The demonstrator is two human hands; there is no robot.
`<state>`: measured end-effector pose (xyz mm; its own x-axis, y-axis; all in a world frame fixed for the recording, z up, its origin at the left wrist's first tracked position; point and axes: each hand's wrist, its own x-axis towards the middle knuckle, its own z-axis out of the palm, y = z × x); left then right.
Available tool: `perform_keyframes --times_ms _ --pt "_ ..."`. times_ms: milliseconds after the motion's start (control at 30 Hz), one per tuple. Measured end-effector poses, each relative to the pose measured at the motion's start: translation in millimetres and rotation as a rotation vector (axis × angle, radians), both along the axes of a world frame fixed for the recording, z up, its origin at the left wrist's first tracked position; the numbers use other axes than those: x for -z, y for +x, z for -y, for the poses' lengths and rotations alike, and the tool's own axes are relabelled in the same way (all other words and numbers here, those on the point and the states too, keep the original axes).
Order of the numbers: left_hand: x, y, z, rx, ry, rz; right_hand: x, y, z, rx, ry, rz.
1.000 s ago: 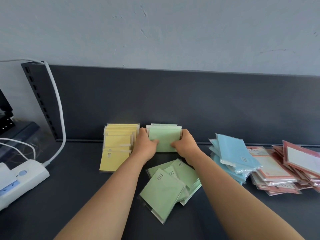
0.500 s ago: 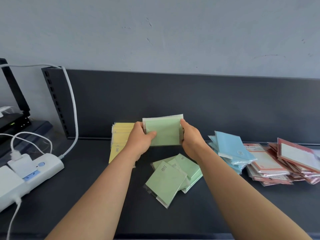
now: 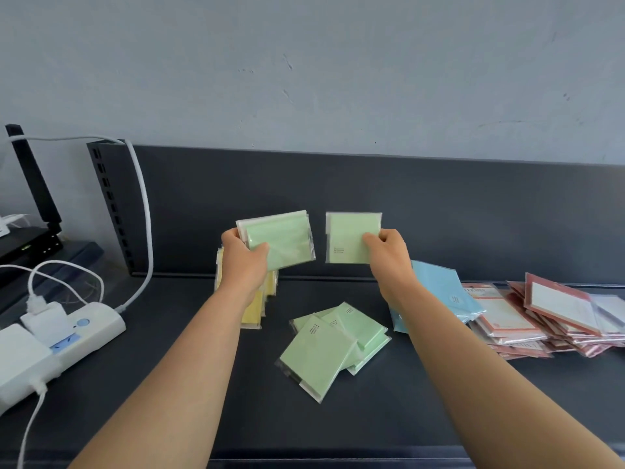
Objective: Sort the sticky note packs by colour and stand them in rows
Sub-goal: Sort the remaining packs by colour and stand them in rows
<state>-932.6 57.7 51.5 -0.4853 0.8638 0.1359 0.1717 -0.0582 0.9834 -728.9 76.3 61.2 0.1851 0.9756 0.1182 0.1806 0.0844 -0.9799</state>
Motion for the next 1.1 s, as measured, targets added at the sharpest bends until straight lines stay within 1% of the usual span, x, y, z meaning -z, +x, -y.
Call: perform_keyframes --times_ms 100,200,267,333,433,567,667,733,800,933,1000,1100 --pt "0 1 1 -0.001 -0.004 -0.015 3 7 6 -0.086 -0.053 -0.012" --pt "0 5 4 0.006 0.012 -0.011 3 13 20 -0.295 -0.115 0.099" --pt "0 9 7 0.012 0.027 -0.005 6 14 31 -0.391 -0.158 0.205" --pt "1 13 11 0.018 0.025 -0.010 12 14 38 -0.403 -0.187 0.314" --pt "5 19 16 0.036 0.006 -0.016 19 8 45 -0.366 -0.201 0.444" --pt "12 23 21 0.078 -0.029 -0.011 23 0 54 -0.358 -0.204 0.536" --pt "17 27 23 0.127 -0.056 -0.043 25 -1 50 -0.288 -0.182 0.511" --pt "20 28 22 0.153 -0.066 -0.055 23 -2 45 -0.215 -0.148 0.437" --pt "23 30 19 0.186 -0.074 -0.058 21 -4 39 -0.223 -0.121 0.355" --pt "27 35 10 0.256 -0.089 -0.077 24 -9 21 -0.266 -0.083 0.326" --pt "29 37 2 0.275 -0.094 -0.109 27 -11 12 -0.233 -0.095 0.288" --pt "34 37 -14 0.288 -0.136 -0.204 32 -13 -4 -0.161 -0.120 0.246"
